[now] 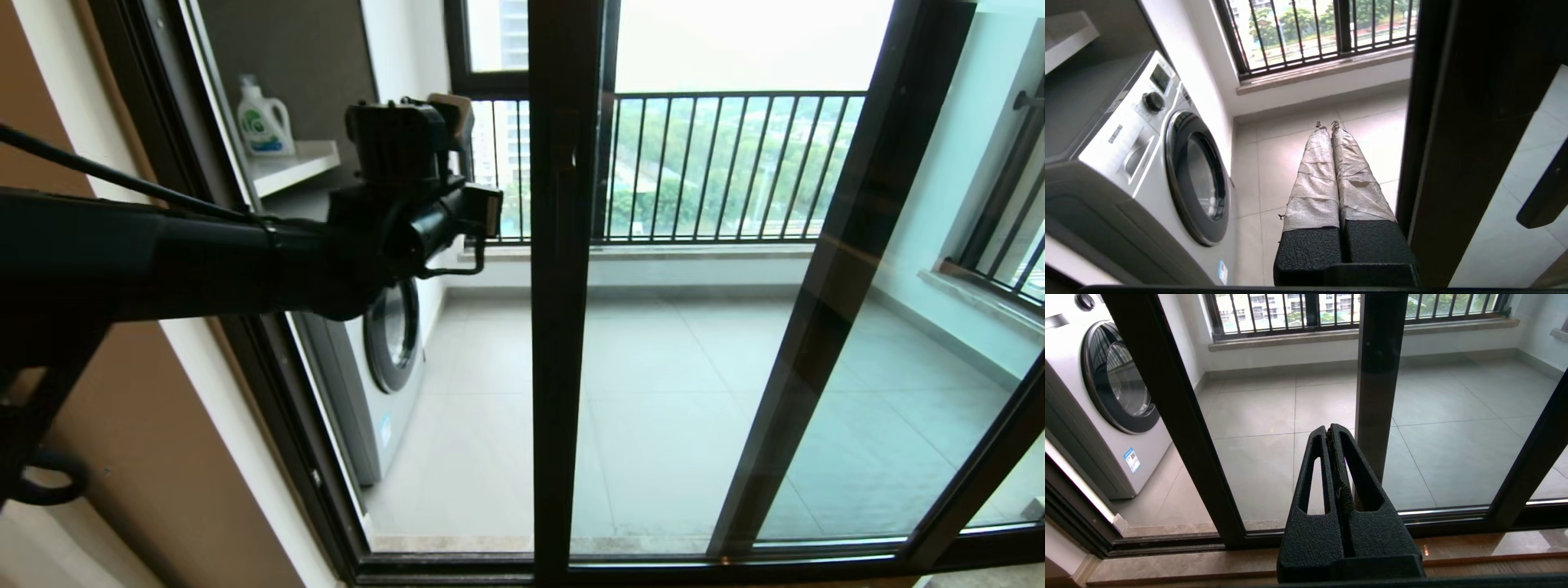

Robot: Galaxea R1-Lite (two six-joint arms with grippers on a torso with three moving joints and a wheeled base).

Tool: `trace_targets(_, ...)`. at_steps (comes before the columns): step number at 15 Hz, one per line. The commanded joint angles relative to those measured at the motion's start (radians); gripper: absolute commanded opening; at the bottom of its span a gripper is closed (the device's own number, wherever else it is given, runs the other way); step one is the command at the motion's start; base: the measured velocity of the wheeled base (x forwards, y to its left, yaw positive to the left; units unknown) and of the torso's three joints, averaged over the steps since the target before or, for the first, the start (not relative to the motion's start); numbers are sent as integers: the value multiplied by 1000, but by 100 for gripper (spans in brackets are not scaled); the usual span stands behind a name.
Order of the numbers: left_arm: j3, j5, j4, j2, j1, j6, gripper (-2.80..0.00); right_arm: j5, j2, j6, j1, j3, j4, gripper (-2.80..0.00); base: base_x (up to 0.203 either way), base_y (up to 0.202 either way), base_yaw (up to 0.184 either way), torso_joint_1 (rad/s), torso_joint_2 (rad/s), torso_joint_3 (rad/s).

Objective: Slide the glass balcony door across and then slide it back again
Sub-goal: Open the slid door

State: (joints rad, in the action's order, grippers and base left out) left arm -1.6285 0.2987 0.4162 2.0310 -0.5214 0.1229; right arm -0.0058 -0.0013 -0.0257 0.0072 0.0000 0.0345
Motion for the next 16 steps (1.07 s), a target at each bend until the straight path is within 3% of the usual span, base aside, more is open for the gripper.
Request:
trace_targets(1, 114, 1, 8, -182, 13, -22, -280, 0, 1, 0, 0, 12, 0, -280, 0, 0, 0, 0, 0, 0)
trace_targets(7, 458, -5, 22, -560, 76, -59, -280, 0, 1, 0, 0, 12, 1, -280, 0, 0, 0, 0, 0, 0)
trace_targets(16, 873, -65, -38, -1160, 283, -62, -280, 0, 1, 0, 0, 12, 1, -280, 0, 0, 0, 0, 0, 0)
